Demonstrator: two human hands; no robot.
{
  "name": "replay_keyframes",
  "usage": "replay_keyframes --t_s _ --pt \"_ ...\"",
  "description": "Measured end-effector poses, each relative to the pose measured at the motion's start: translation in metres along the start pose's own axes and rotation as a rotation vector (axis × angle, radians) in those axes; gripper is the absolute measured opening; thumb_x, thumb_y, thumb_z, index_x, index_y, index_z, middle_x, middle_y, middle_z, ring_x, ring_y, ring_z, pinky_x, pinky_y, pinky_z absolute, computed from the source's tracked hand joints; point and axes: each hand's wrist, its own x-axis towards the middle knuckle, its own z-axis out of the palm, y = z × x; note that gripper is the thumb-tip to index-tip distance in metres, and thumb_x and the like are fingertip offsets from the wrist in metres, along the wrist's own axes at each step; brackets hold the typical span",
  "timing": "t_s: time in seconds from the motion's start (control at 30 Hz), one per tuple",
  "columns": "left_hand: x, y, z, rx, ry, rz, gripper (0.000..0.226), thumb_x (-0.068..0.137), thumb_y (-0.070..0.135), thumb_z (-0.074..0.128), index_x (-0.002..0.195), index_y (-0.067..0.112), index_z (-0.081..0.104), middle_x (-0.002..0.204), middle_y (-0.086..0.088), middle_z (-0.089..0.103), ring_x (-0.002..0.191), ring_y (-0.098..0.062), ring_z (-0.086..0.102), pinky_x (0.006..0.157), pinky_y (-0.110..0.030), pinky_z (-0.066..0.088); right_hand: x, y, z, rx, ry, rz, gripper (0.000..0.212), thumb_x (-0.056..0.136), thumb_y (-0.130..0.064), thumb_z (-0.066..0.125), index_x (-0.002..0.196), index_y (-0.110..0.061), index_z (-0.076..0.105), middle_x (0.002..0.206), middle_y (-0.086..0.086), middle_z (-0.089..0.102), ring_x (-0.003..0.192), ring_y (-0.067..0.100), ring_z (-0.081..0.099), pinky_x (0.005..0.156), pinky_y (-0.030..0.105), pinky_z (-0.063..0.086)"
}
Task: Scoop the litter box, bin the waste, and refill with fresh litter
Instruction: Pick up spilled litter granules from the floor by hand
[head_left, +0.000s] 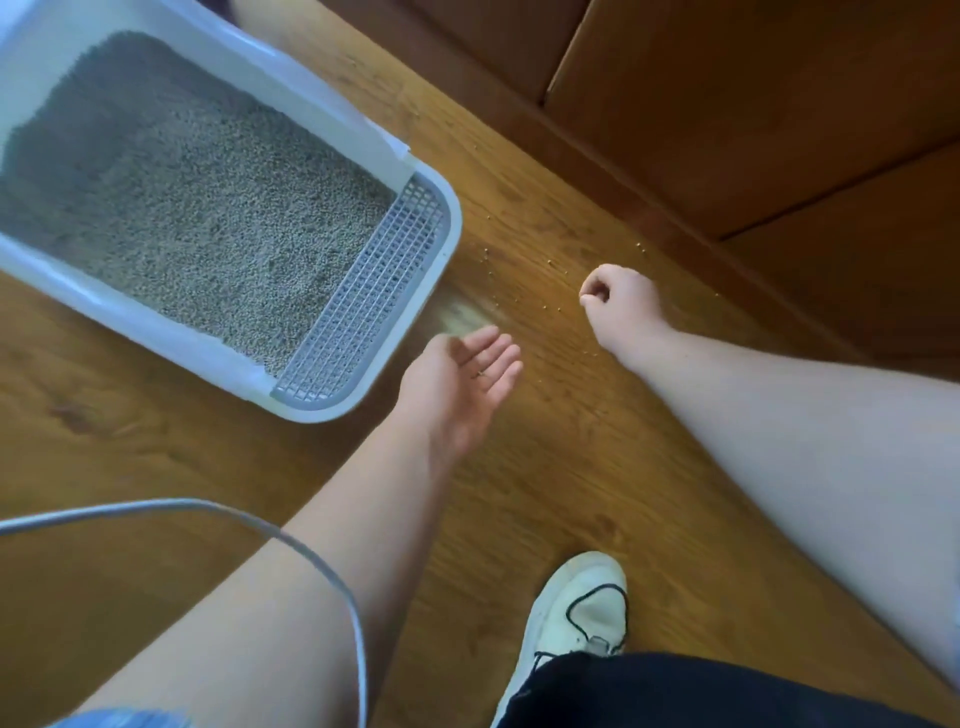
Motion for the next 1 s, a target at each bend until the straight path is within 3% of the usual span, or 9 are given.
replay_keyframes --t_s 0.13,0.27,0.47,0.77,0.9,1.0 --pt "-0.008 0.002 -0.013 0.053 -0.037 -0.01 0.043 0.105 0.022 0.027 0.112 -0.006 0.06 0.111 -0.024 0.066 0.098 -0.031 0.067 0.085 -0.039 0.055 0.025 -0.017 0.009 0.045 0.051 -0.005 0.014 0.089 -0.013 0.054 0.082 -0.02 0.063 0.094 -0.003 0.065 0.08 0.021 0.061 0.062 0.027 0.047" --pt "0.006 0.003 -0.027 -0.012 0.014 0.02 0.043 0.105 0.022 0.027 0.112 -0.005 0.06 0.111 -0.023 0.067 0.099 -0.03 0.068 0.084 -0.038 0.056 0.042 -0.017 0.031 0.07 0.079 -0.05 0.006 0.093 -0.014 0.061 0.091 -0.02 0.06 0.099 -0.005 0.056 0.082 0.018 0.056 0.073 0.029 0.047" --pt "0.008 -0.009 -0.013 -0.013 -0.009 0.035 0.043 0.104 0.021 0.029 0.108 -0.006 0.062 0.109 -0.024 0.069 0.099 -0.032 0.068 0.083 -0.04 0.056 0.054 -0.006 0.041 0.207 0.165 -0.102 0.013 0.093 -0.01 0.063 0.089 -0.02 0.055 0.097 -0.001 0.054 0.079 0.015 0.053 0.074 0.027 0.045" --pt "0.007 -0.02 -0.013 0.075 0.017 0.012 0.044 0.104 0.021 0.03 0.109 -0.007 0.063 0.106 -0.025 0.071 0.097 -0.032 0.071 0.083 -0.041 0.058 0.057 0.003 0.051 0.087 0.176 -0.264 0.011 0.095 -0.014 0.056 0.085 -0.016 0.059 0.092 -0.002 0.055 0.084 0.025 0.055 0.07 0.037 0.05" --pt "0.011 -0.024 -0.014 0.05 0.05 0.003 0.045 0.104 0.022 0.029 0.112 -0.007 0.062 0.11 -0.026 0.069 0.1 -0.033 0.068 0.089 -0.042 0.055 0.045 -0.013 0.043 0.14 0.139 -0.372 0.007 0.093 -0.017 0.057 0.087 -0.017 0.062 0.09 -0.005 0.055 0.082 0.02 0.055 0.074 0.034 0.05" --pt "0.02 -0.022 -0.015 0.031 0.06 0.015 0.046 0.105 0.024 0.027 0.114 -0.006 0.061 0.113 -0.025 0.067 0.103 -0.033 0.066 0.092 -0.042 0.053 0.007 -0.035 0.034 0.251 -0.055 -0.61 0.007 0.086 -0.014 0.061 0.085 -0.021 0.063 0.083 -0.006 0.059 0.073 0.01 0.053 0.07 0.026 0.047"
